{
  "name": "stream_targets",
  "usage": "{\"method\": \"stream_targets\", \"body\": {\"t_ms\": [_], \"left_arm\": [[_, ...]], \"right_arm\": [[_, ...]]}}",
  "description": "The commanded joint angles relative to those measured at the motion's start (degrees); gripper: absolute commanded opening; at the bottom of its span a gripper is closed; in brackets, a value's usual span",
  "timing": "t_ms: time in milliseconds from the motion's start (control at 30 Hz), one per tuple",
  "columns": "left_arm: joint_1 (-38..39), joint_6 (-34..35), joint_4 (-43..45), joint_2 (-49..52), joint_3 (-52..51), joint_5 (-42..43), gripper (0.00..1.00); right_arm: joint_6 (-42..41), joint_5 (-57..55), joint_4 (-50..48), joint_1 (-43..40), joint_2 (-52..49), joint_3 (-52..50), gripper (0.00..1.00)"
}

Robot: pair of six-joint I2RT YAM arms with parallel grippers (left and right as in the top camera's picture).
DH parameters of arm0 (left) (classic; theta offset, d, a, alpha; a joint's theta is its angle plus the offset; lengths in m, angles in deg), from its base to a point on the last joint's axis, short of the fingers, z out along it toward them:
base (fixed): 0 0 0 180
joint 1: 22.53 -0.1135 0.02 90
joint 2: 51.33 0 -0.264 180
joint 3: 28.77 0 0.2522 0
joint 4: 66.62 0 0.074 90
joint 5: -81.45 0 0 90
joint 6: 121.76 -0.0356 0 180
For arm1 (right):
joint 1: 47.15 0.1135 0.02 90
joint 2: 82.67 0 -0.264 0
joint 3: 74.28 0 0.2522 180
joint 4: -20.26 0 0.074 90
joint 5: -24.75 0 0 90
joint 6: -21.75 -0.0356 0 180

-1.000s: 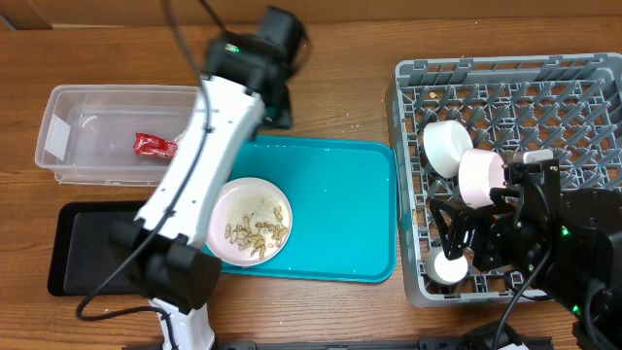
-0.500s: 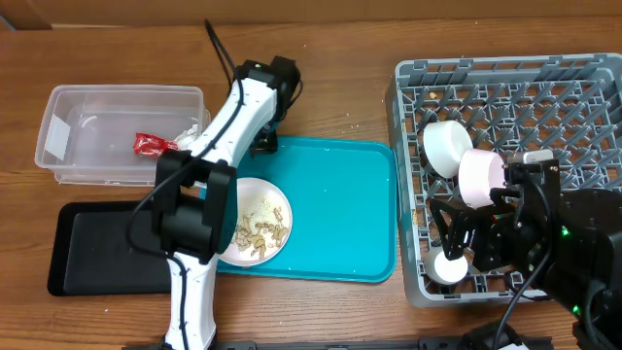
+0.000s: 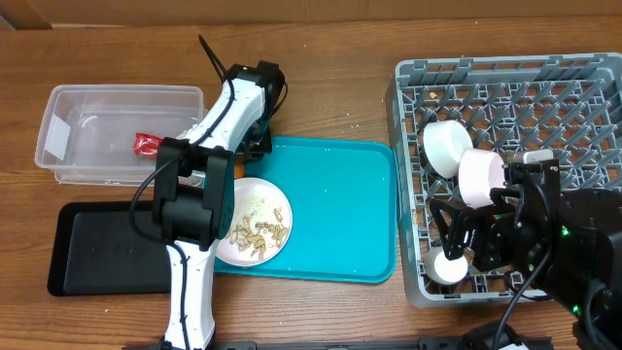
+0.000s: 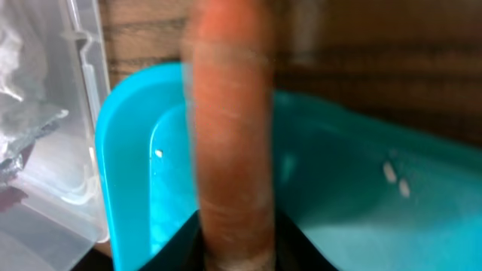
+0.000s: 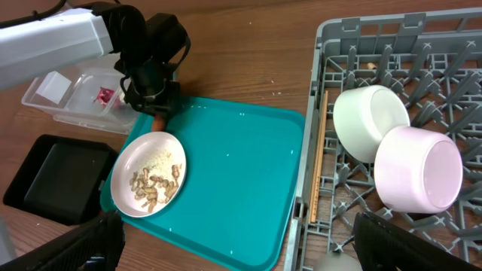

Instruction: Sort waste into correct bins and load items into the dishwasher

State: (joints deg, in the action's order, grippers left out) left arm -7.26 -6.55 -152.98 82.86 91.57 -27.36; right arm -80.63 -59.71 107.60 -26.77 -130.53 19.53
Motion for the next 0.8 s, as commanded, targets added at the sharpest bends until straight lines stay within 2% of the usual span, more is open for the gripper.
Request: {"method": "stream_targets", "body": {"t_ms": [0, 200, 500, 600, 767], "left_arm": [[0.24, -1.40, -1.33, 1.16, 0.20, 3.41, 0.20], [-0.15, 2.23, -5.29, -4.00, 3.15, 3.39, 0.17], [-0.31, 5.66, -6.43, -23.17, 4.33, 2.93, 0.17], [-0.37, 9.66, -11.02, -28.55, 4.31, 0.96, 0.16], [-0.35, 18.10, -24.28, -36.02, 4.13, -1.01, 0.15]], "right_arm": [[-0.28, -0.35, -0.13, 0.13, 0.33, 0.81, 1.00], [-0.28, -0.35, -0.13, 0.13, 0.33, 0.81, 1.00], [-0.28, -0.35, -0.13, 0.13, 0.33, 0.81, 1.00], [-0.28, -0.35, -0.13, 0.13, 0.33, 0.81, 1.00], [-0.28, -0.35, -0.13, 0.13, 0.33, 0.81, 1.00]]}}
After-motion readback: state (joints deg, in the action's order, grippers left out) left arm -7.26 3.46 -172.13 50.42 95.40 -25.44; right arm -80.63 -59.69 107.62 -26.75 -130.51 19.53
